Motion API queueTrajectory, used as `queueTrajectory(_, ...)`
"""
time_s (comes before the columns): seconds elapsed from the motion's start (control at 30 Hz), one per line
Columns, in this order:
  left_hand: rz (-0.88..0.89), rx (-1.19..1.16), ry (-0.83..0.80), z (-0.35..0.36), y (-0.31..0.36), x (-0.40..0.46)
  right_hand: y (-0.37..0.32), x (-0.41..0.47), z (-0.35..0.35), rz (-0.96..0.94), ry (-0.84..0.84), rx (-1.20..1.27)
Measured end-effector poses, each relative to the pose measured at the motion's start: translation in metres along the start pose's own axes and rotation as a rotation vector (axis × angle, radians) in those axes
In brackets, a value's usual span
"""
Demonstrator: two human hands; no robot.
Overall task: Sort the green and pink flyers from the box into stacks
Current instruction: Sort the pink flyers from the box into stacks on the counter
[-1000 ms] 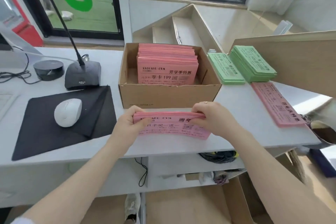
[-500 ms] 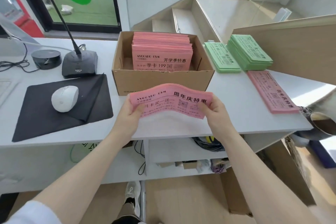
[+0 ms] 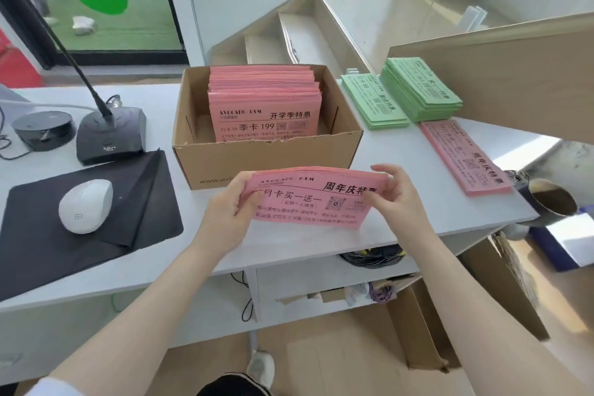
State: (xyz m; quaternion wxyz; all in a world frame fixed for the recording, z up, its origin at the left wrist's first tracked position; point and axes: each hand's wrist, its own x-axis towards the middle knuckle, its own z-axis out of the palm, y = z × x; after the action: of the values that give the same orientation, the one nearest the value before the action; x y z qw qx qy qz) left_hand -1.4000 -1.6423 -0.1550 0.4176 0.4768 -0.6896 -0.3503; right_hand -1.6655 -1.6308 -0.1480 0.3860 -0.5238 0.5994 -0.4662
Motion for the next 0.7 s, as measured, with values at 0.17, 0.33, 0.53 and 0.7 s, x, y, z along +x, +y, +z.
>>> queueTrajectory(0.17, 0.252, 0.099, -0.072, 0.009, 0.033, 0.041, -0.016, 0.018, -0.026, -0.310, 0.072, -0.712)
queueTrajectory(0.33, 0.358, 0.078, -0.179, 0.044, 0.062, 0.078, -0.025, 0.015, -0.049, -0.156, -0.059, -0.669)
queueTrajectory(0.53, -0.129, -0.499, -0.155, 0.107, 0.077, 0.104, -0.011, 0.014, -0.095, 0.051, -0.021, -0.353)
queueTrajectory(0.7, -0.380, -0.644, -0.281, 0.205, 0.089, 0.110, 0.012, 0.037, -0.148, 0.188, 0.099, 0.003)
